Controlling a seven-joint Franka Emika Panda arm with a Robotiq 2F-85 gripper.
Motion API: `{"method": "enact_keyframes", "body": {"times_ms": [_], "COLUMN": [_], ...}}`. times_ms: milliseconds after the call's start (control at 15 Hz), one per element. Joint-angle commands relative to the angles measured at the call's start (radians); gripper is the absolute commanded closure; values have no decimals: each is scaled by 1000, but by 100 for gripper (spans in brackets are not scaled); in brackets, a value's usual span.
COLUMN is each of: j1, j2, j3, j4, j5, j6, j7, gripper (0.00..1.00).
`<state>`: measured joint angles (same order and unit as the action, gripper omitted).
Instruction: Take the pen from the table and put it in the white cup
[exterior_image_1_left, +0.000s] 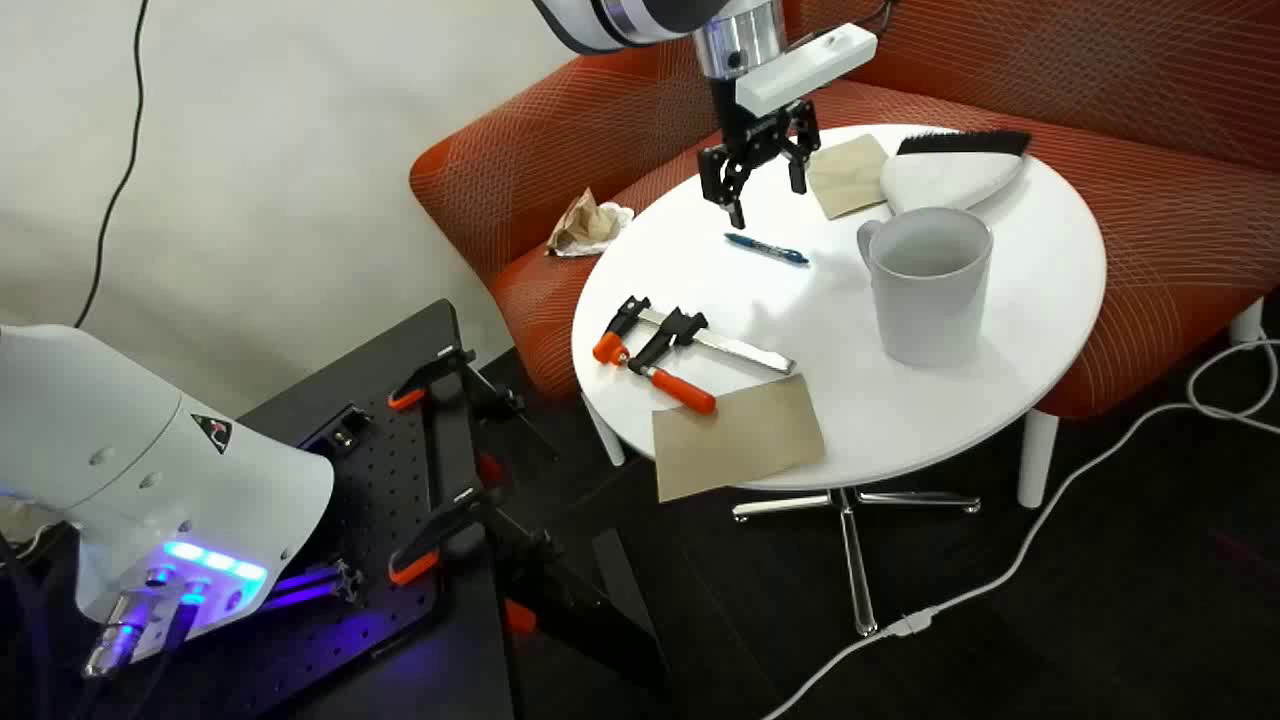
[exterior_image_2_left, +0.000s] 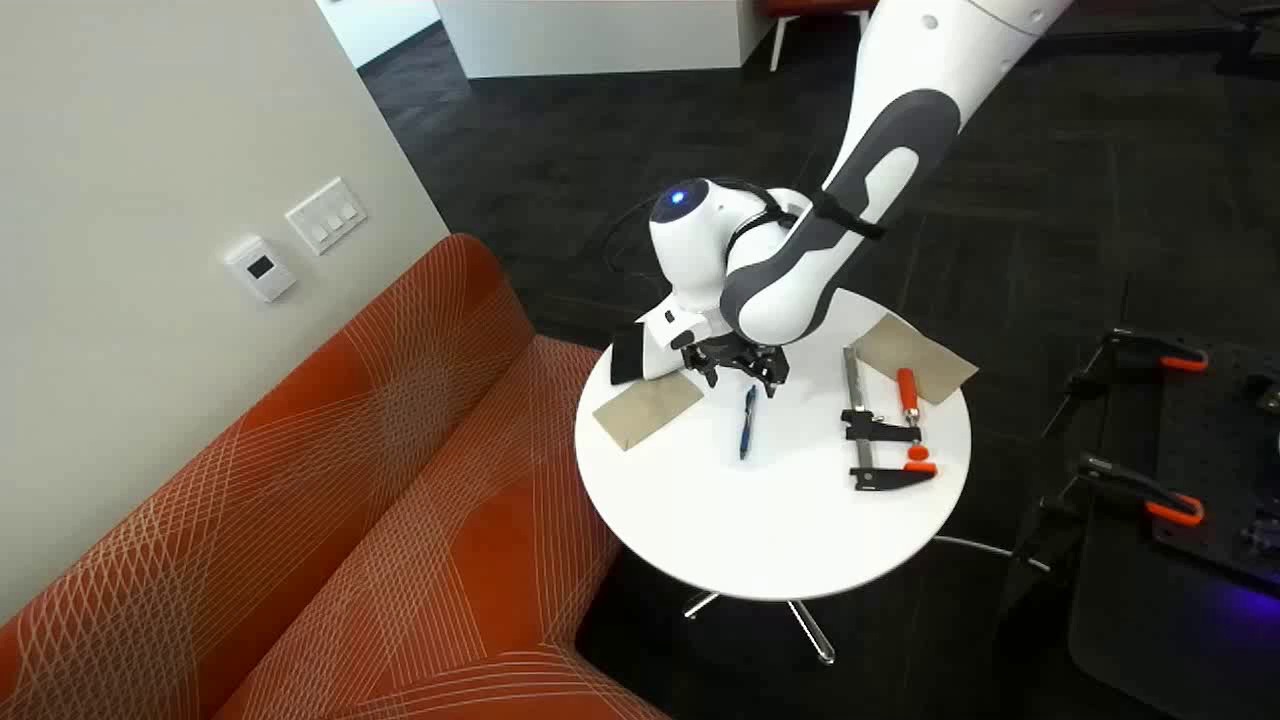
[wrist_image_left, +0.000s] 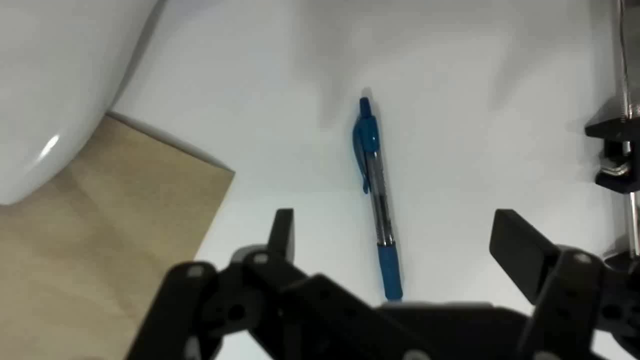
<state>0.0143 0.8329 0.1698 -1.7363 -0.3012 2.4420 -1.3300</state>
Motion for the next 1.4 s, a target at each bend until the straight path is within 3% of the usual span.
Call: {"method": "enact_keyframes", "body": {"times_ms": [0,1067,1333], "j1": [7,7,3], "j2": [1,1,33], "j3": [-7,-7,-6], "j4": [3,6,26], "j5": [9,9,-2], "j6": [-1,-1,56], "j7": [-5,-5,-23], "gripper": [0,0,0]}}
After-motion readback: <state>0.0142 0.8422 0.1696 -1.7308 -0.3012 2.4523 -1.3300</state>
